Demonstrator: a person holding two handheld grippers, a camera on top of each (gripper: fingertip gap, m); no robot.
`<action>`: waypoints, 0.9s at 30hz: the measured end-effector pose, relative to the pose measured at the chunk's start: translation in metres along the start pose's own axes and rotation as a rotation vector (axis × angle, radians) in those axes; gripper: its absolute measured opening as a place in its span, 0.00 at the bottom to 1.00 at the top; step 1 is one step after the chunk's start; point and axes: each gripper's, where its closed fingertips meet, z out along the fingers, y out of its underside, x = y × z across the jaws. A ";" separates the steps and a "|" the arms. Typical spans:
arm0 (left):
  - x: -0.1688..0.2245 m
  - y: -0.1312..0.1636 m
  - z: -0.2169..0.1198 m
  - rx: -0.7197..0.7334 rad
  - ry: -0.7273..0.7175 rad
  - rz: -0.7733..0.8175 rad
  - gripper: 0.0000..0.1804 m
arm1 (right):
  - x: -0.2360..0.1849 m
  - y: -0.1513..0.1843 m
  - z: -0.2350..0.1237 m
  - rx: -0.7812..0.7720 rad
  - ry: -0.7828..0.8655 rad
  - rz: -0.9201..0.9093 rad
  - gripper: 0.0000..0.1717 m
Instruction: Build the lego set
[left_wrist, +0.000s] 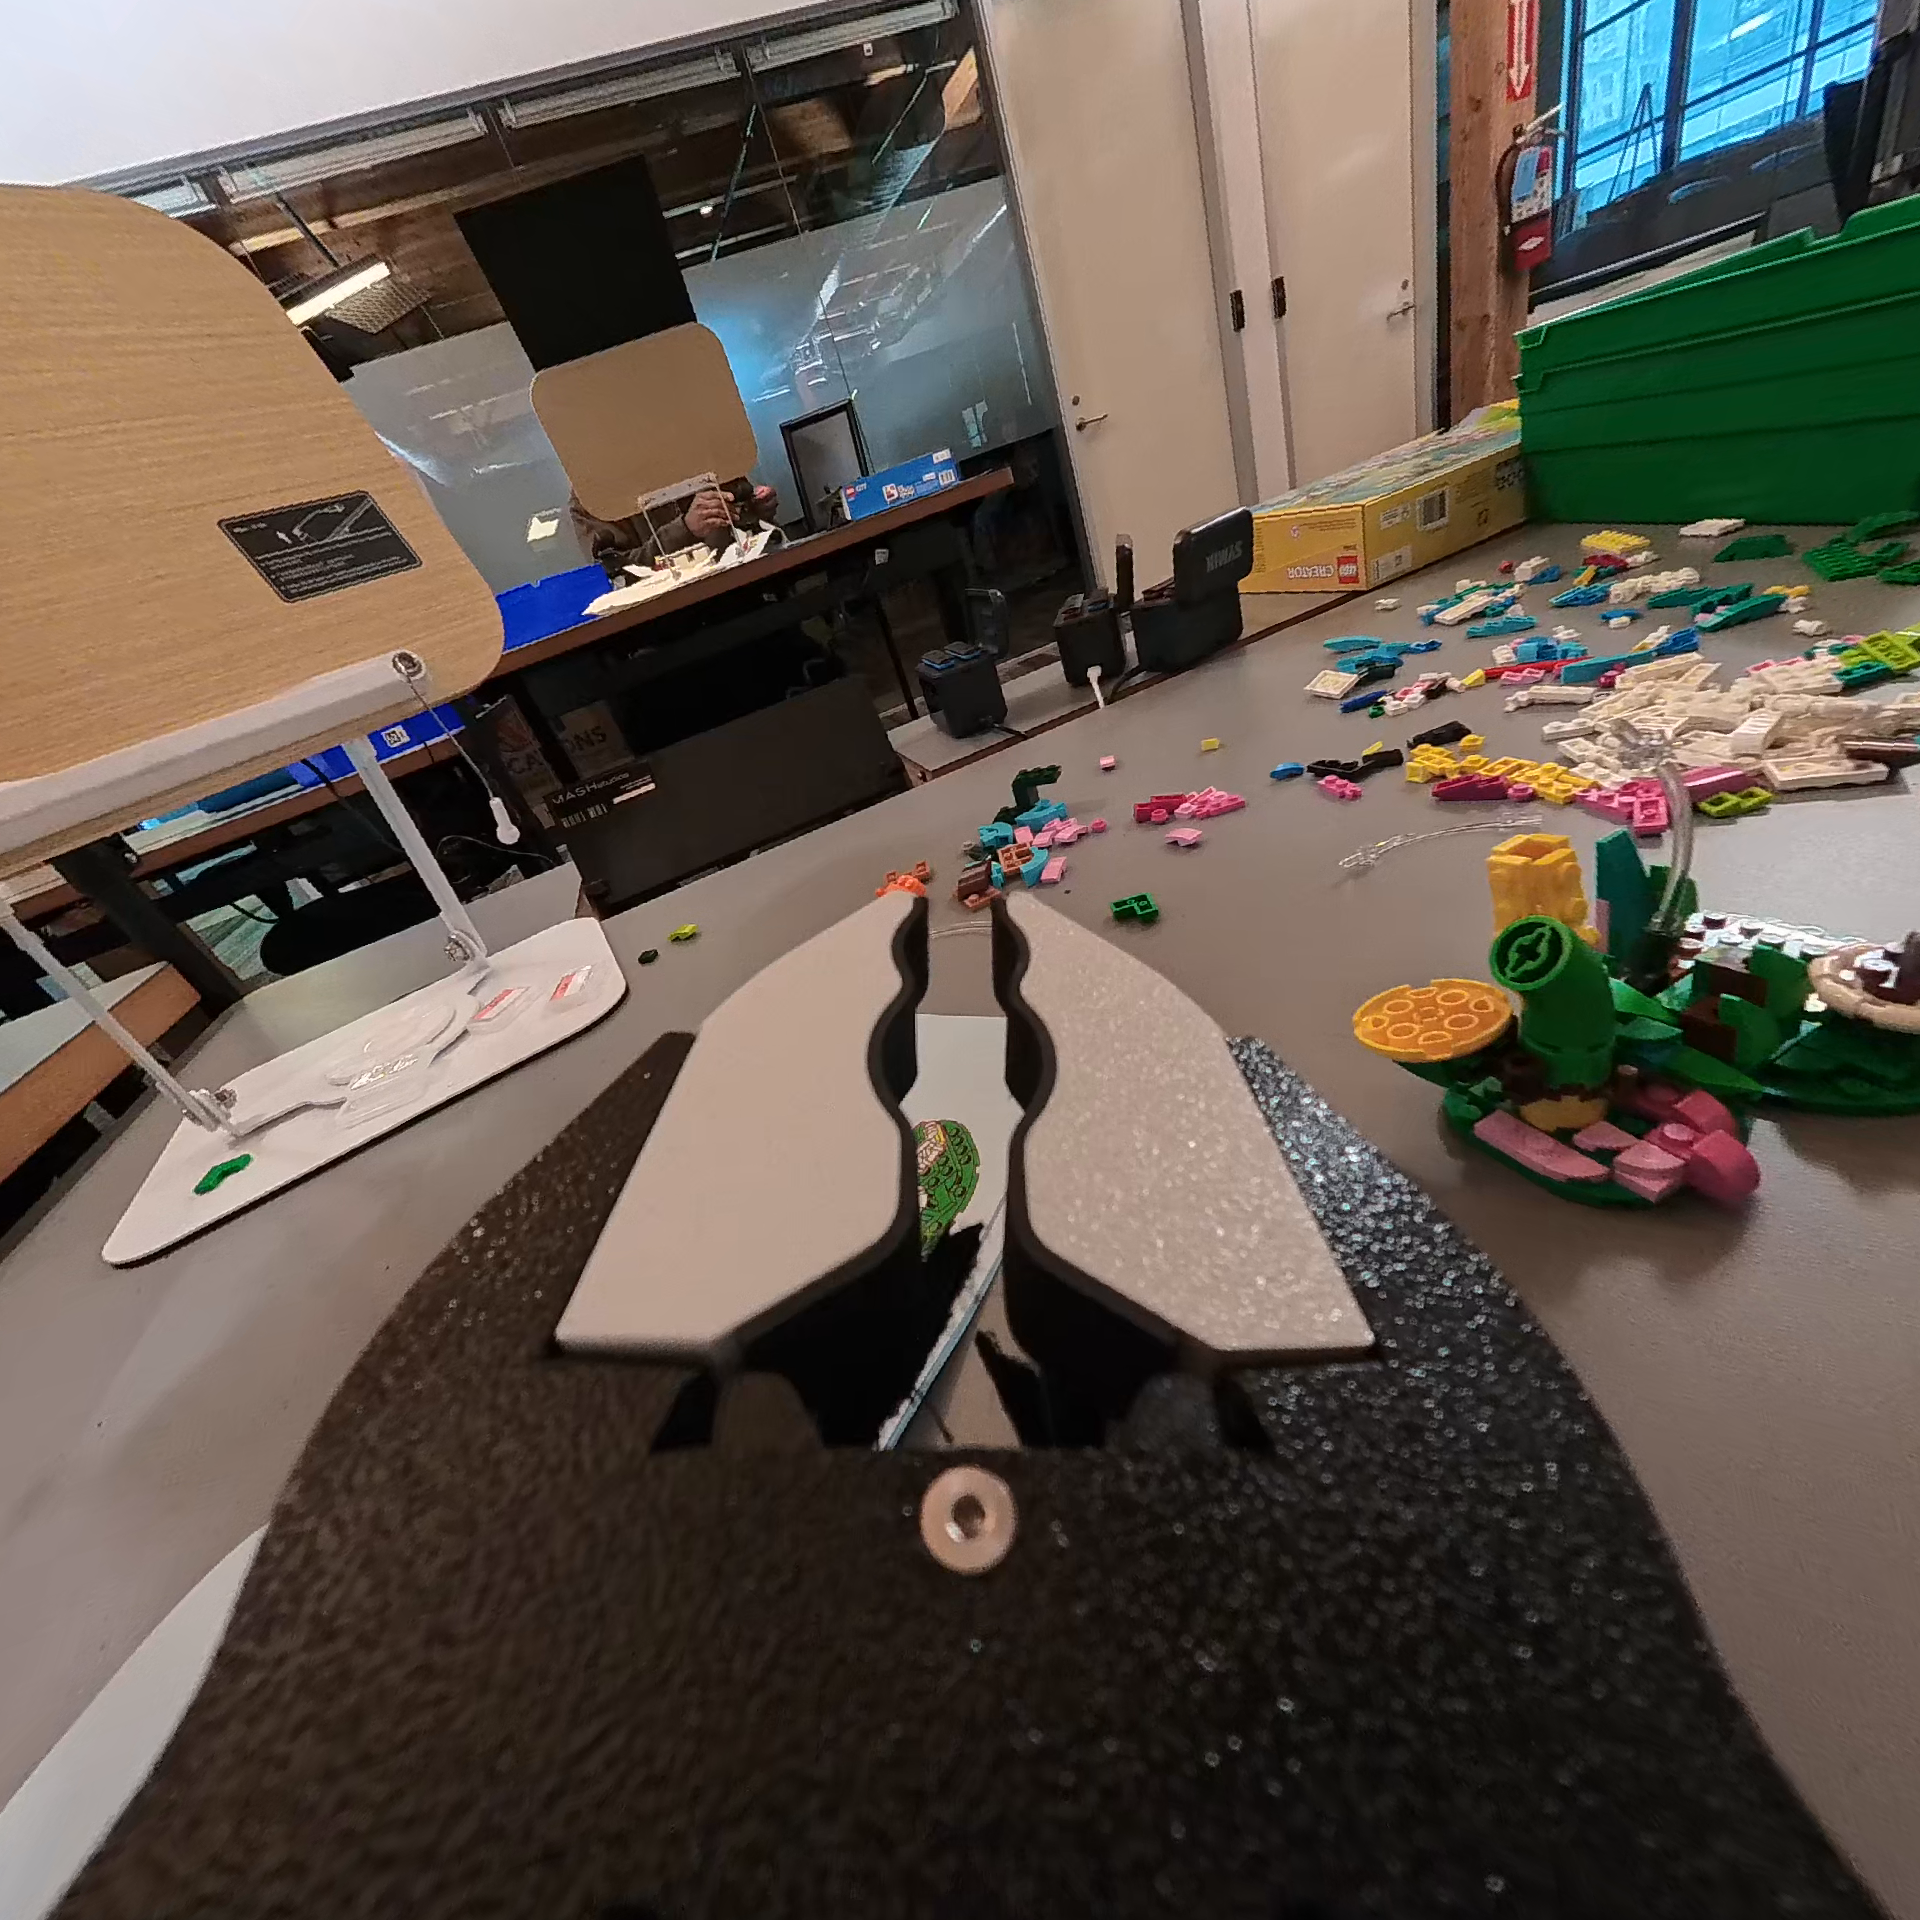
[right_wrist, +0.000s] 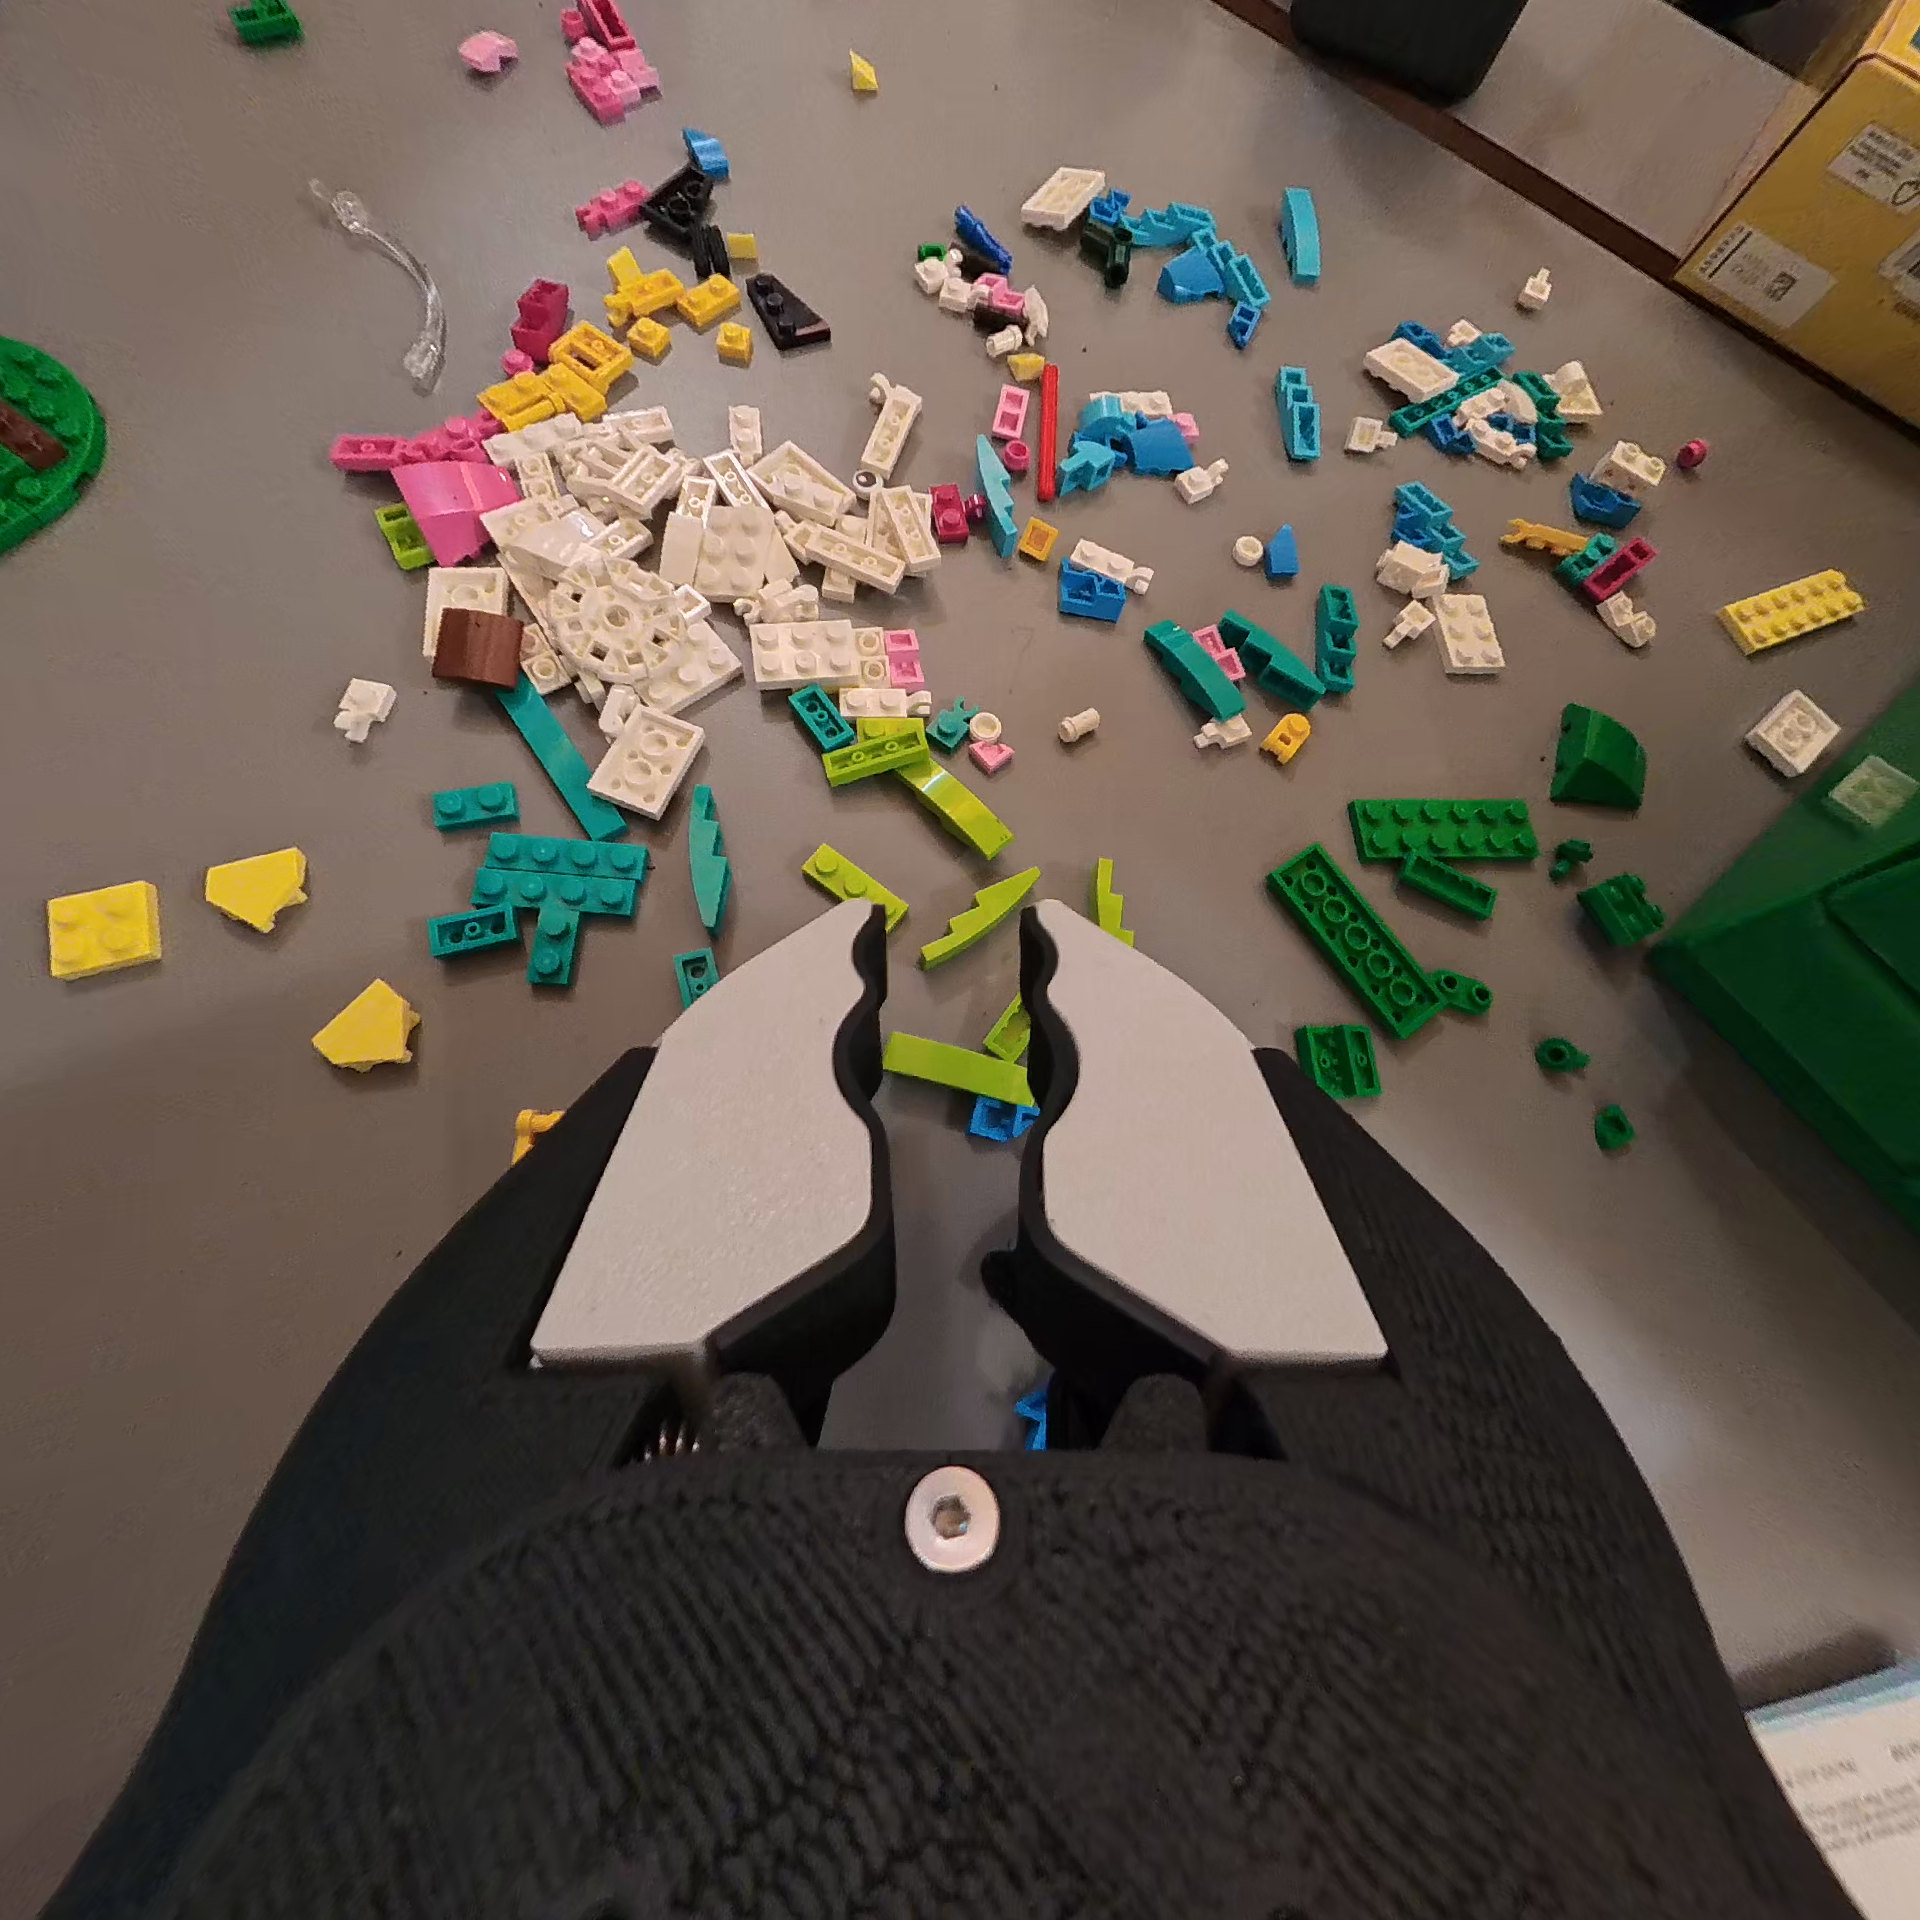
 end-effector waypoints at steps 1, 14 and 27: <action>0.000 0.000 0.000 0.001 -0.001 0.000 0.06 | 0.001 0.000 0.000 0.000 0.003 0.001 0.13; -0.001 0.000 0.000 0.001 -0.005 -0.002 0.07 | 0.011 -0.009 -0.002 0.045 0.077 -0.002 0.14; -0.026 -0.004 -0.004 0.041 -0.098 -0.154 0.45 | 0.008 -0.017 -0.048 0.166 0.307 -0.035 0.37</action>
